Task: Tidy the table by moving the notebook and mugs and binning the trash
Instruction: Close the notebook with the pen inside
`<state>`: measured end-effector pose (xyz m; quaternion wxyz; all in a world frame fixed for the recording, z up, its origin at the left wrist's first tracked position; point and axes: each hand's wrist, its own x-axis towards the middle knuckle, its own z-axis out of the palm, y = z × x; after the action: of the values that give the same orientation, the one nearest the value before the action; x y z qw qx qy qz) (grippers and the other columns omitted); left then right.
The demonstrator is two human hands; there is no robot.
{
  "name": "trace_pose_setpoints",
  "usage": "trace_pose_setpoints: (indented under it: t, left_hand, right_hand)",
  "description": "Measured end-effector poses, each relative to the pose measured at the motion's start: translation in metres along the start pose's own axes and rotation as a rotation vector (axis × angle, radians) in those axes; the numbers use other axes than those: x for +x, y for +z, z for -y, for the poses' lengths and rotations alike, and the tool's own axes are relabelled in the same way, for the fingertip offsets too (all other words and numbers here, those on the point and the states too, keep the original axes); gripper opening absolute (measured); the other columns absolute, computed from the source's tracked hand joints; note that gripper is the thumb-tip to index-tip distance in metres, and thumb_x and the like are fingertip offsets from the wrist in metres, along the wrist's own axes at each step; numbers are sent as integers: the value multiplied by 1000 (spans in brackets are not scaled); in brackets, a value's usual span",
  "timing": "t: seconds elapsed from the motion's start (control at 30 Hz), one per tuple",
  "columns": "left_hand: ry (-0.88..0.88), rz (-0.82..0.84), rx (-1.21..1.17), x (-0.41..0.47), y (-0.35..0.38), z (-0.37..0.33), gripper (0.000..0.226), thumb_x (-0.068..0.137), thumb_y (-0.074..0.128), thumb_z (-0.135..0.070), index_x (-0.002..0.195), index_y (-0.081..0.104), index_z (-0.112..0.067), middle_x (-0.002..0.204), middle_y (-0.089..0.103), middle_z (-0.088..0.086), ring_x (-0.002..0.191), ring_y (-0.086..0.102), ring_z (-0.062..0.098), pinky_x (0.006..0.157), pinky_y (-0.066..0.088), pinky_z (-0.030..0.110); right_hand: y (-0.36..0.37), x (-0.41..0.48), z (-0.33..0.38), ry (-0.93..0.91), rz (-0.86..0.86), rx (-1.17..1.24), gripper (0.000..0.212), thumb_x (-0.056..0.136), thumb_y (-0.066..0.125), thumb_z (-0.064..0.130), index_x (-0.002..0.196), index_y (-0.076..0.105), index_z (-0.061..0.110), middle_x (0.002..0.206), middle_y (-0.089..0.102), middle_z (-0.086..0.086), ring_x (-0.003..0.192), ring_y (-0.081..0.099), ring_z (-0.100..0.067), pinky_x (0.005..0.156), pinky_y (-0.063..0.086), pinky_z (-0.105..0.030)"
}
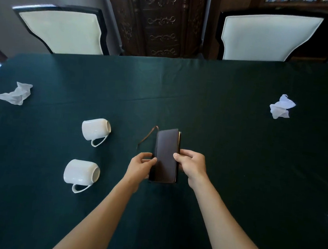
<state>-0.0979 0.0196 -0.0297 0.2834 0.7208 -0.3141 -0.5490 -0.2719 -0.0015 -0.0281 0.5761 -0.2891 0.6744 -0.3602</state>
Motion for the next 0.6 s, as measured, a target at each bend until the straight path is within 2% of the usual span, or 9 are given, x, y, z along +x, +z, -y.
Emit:
trace_pose_setpoints:
  t: [0.1,0.2,0.33,0.47,0.6]
  left_hand:
    - [41,24,-64,-11,-19,-3,36,100,67,-26,133,62,-16,114,73,4,108,72,24,97,60,47]
    - [115,28,-78,-22,-42,-2,38,99,68,-26,135,62,-14,115,73,3,109,71,24,94,60,43]
    - [343,-29,56,-40,-77,-16,46,93,72,-35,137,65,-20,131,68,-4,122,62,14,98,50,31]
    - [520,77,34,-62,-103,-42,50,96,71,-28,144,59,-18,144,61,-4,134,53,10,105,43,25]
    - [623,259,14,-92,-104,-58,36,100,66,-17,136,65,-12,133,68,-2,127,61,11,95,46,10]
  right_hand:
    - [0,-28,3,-31,40,115,14,88,75,4,90,77,18,88,80,0,87,78,-18,84,62,-35]
    - [5,-62,5,-73,67,194,14,89,73,3,96,76,15,87,81,-1,83,79,-17,75,62,-29]
    - [14,-114,4,-141,85,260,15,90,72,1,97,75,14,87,81,-3,80,78,-13,66,60,-21]
    - [18,-168,-8,-216,69,274,26,90,74,5,116,73,7,102,81,-8,95,78,-19,73,61,-25]
    - [21,-220,-21,-260,30,288,35,90,74,8,125,69,6,109,79,-9,104,76,-21,90,60,-36]
